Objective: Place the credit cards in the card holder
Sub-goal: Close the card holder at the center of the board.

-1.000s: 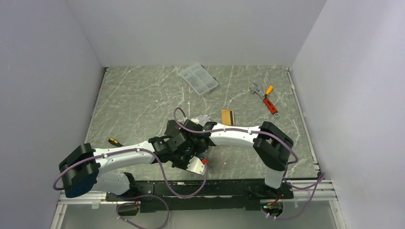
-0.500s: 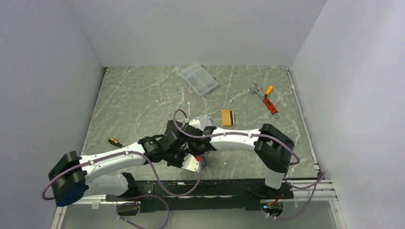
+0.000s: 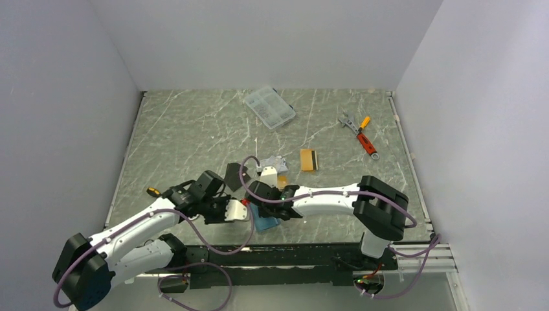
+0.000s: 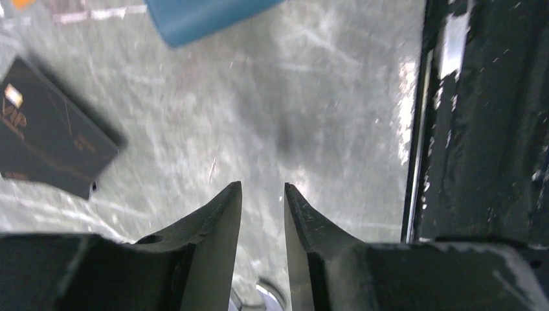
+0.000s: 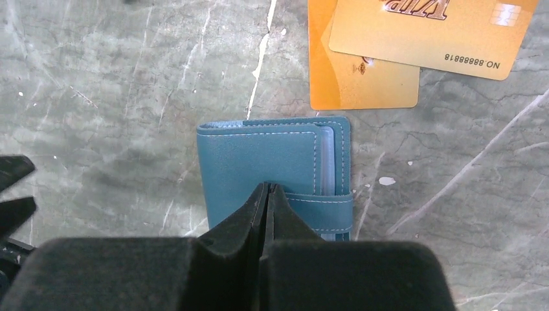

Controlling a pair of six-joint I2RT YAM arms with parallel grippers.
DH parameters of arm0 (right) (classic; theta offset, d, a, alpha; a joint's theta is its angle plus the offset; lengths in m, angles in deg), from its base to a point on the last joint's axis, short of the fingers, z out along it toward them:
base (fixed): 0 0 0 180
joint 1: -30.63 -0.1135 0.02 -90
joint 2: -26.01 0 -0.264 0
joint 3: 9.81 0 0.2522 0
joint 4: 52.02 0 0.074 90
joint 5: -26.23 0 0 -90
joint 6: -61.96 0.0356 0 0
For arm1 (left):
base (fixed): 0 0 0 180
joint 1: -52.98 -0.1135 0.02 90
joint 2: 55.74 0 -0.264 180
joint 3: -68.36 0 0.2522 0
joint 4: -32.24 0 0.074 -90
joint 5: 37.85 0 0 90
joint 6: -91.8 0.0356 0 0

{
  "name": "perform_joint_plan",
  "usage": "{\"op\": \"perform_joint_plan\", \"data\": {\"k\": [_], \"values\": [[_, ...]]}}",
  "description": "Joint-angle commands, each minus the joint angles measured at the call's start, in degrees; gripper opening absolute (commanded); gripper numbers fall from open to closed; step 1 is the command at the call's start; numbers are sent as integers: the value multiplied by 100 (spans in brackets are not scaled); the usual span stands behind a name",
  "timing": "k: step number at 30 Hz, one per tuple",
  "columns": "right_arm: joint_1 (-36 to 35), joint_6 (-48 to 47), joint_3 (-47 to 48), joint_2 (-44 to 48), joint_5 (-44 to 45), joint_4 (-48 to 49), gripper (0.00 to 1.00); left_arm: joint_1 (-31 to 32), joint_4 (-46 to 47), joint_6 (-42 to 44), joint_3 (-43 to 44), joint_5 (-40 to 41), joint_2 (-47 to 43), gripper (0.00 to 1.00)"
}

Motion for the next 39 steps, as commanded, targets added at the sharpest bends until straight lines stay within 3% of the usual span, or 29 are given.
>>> {"op": "perform_joint_plan", "data": {"k": [1,8,17,26,39], "values": [[-451,277,-938,-968,-822,-976,0,-701,-95,19,146,-294,-298,37],[-846,437,-997,-926,-507,-1130,0,-1963,-155,166,493,-826,-483,41],[-1165,882,-1143,-919,-663,-1169,0,-2947,-187,58,1043,-1358,-340,42],[-1213,1598,-1938,-345,-1511,-749,0,-3014,-523,12,1505,-1710,-79,42],[-1238,1031,-1292,-895,-1712,-1439,0,-3020,-302,-223,1338,-1662,-250,47]]}}
